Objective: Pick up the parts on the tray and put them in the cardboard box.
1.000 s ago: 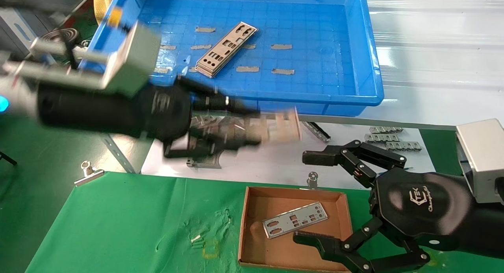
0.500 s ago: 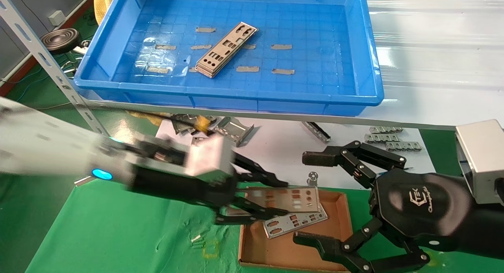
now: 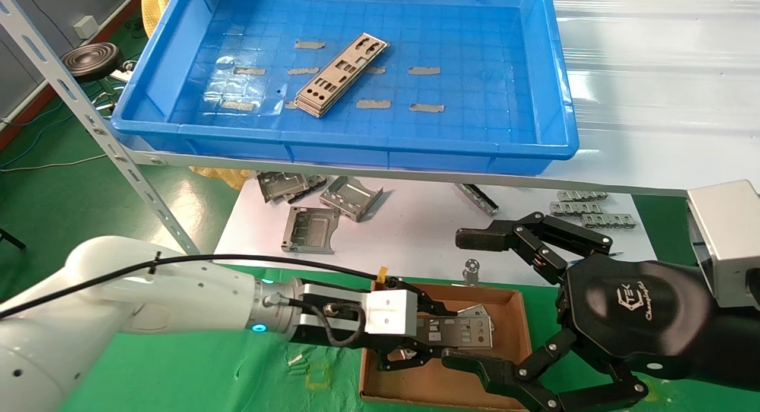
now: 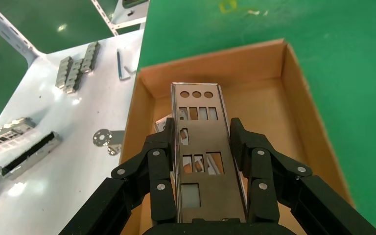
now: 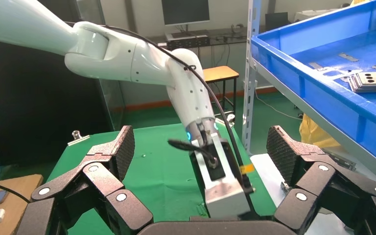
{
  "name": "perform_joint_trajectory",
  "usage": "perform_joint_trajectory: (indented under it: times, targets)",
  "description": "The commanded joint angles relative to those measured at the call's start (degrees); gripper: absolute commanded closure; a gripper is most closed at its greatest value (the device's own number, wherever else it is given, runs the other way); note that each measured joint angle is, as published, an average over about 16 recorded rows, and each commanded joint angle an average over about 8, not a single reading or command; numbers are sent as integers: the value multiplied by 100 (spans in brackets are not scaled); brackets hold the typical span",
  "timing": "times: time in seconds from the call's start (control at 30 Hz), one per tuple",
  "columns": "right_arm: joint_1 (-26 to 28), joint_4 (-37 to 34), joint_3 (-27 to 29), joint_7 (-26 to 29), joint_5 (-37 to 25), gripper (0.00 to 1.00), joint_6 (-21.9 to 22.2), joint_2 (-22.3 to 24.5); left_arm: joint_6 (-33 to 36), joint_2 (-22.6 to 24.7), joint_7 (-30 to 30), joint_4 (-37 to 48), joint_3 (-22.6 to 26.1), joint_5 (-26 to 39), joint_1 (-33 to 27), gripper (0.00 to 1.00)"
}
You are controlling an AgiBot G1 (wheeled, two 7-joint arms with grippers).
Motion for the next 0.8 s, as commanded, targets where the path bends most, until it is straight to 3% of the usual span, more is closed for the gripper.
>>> perform_joint_trajectory:
  times: [0.03,0.13,0.17,0.6,0.8]
  targets:
    - [0,0,0,0,0,0,0,0,-62,89,114,115,15,35,36,45]
    - [0,0,0,0,0,0,0,0,-137,220,202,317,46,84,27,7]
    - [0,0,0,0,0,0,0,0,-168,260,225,379,53,94,22,0]
    - [0,0,0,0,0,0,0,0,-365,425,367,677,186,-64,-28,0]
    - [0,0,0,0,0,0,0,0,-149,360,217,743,192,-298,-88,0]
